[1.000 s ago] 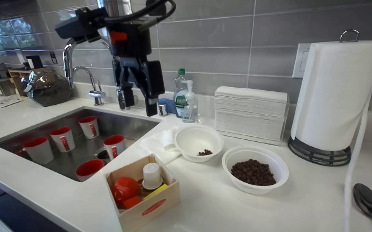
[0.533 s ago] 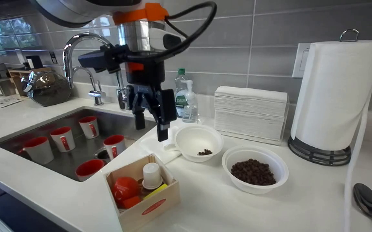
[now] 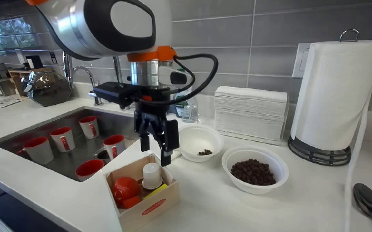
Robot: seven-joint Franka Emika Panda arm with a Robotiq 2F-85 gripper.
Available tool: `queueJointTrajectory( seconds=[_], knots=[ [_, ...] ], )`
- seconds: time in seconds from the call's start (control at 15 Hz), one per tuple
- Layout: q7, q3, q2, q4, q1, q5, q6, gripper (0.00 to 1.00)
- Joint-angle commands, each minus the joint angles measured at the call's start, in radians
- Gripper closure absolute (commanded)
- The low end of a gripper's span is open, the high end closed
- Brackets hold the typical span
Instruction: Move the creamer cup to the counter
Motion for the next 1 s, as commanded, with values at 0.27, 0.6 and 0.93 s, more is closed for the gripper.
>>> queueJointTrajectory(
  seconds=[0.27, 0.6, 0.93],
  knots=[
    [0.103, -0.025, 0.164, 0.007, 0.021, -0.080, 0.111, 0.00],
    [0.143, -0.047, 0.226, 0.015, 0.043, -0.102, 0.192, 0.35],
    [0.143, -0.054, 0.238, 0.023, 0.065, -0.100, 0.235, 0.77]
  ],
)
